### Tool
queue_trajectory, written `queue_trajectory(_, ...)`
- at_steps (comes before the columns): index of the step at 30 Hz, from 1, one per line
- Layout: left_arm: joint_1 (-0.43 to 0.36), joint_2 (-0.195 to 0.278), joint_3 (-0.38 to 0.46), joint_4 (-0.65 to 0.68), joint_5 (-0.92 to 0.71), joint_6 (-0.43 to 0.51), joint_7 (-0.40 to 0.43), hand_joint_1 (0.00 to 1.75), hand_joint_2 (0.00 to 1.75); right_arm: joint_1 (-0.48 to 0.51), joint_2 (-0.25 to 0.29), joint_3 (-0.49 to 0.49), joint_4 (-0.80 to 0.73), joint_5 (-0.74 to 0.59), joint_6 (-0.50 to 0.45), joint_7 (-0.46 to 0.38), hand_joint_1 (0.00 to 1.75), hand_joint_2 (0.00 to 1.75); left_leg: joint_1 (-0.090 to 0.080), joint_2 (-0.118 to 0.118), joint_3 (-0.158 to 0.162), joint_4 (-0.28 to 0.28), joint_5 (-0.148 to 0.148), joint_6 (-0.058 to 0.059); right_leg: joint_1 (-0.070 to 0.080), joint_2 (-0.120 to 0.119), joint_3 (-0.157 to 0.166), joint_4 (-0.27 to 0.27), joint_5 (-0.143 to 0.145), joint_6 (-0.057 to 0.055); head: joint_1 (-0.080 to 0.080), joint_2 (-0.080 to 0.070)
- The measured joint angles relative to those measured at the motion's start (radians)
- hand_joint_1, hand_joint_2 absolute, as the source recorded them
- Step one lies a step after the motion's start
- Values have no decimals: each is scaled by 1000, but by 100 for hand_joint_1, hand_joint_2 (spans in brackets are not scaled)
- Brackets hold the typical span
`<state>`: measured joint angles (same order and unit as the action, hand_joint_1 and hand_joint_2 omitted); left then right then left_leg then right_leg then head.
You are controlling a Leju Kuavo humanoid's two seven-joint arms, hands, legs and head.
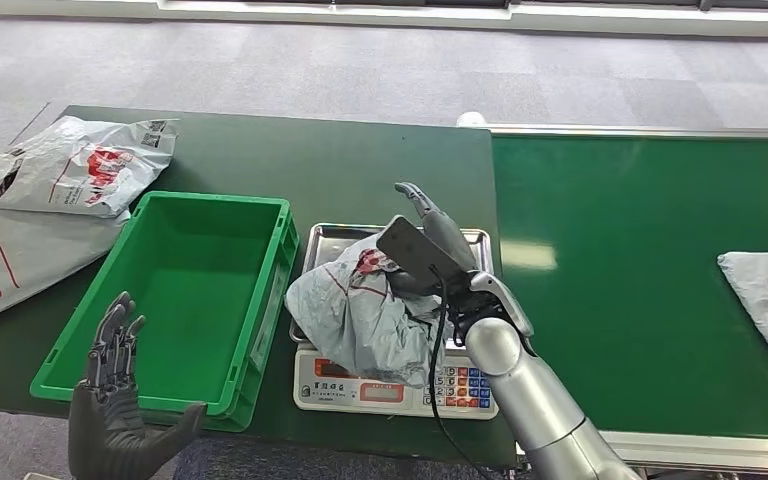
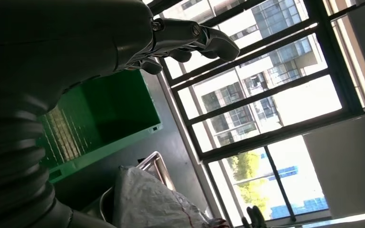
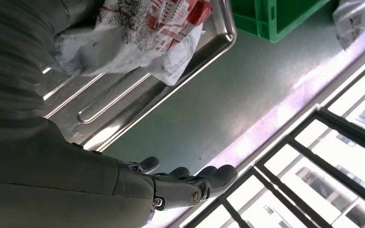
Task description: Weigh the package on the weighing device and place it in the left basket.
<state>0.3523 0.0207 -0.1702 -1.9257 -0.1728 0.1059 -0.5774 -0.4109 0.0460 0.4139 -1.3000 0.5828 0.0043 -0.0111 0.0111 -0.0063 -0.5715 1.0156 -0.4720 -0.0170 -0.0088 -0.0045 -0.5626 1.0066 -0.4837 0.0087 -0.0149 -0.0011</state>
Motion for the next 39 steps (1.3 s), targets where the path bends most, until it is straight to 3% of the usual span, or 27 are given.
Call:
queue_trajectory(6,-29,4,-33,2,-156,0,147,0,175,230,-56,-189,-252,-74,-33,-85,0,175,0,-3,-3,0,-1,1,-2,-4,-1,-1,-1,0,0,0)
queue_trajectory(12,-52,11,-43,2,-177,-2,176,0,175,423,-96,-475,-363,-141,-22,-166,0,175,-2,-3,-4,0,-2,2,-3,-4,-1,-1,-1,1,0,0)
queue_trajectory(15,-58,15,-49,3,-177,-1,177,0,175,459,-107,-554,-373,-142,-17,-177,0,175,-2,1,-3,0,-2,2,-2,0,-1,-1,-1,2,0,0)
queue_trajectory(24,-62,24,-60,5,-157,1,180,0,175,529,-158,-646,-375,-174,-26,-181,0,175,-2,2,-2,0,-2,2,-2,2,0,-1,-1,1,0,0)
queue_trajectory(29,-78,26,-82,4,-178,-26,211,0,175,553,-182,-651,-362,-183,-50,-204,0,175,-2,2,-2,0,-2,2,-2,1,-1,-1,-1,2,0,0)
queue_trajectory(36,-151,29,-202,28,-306,-57,283,0,175,590,-184,-631,-390,-235,-154,-303,0,175,-2,2,-2,0,-2,2,-3,2,-1,-1,0,2,0,0)
queue_trajectory(38,-184,27,-227,44,-328,-63,310,0,175,603,-170,-631,-419,-281,-238,-384,0,175,-2,1,-2,1,-2,3,-3,0,-2,-1,0,2,0,0)
queue_trajectory(39,-216,20,-246,63,-348,-71,339,0,175,611,-154,-629,-453,-325,-326,-460,0,175,-2,-2,-2,1,-1,3,-3,-3,-2,-1,-1,3,0,0)
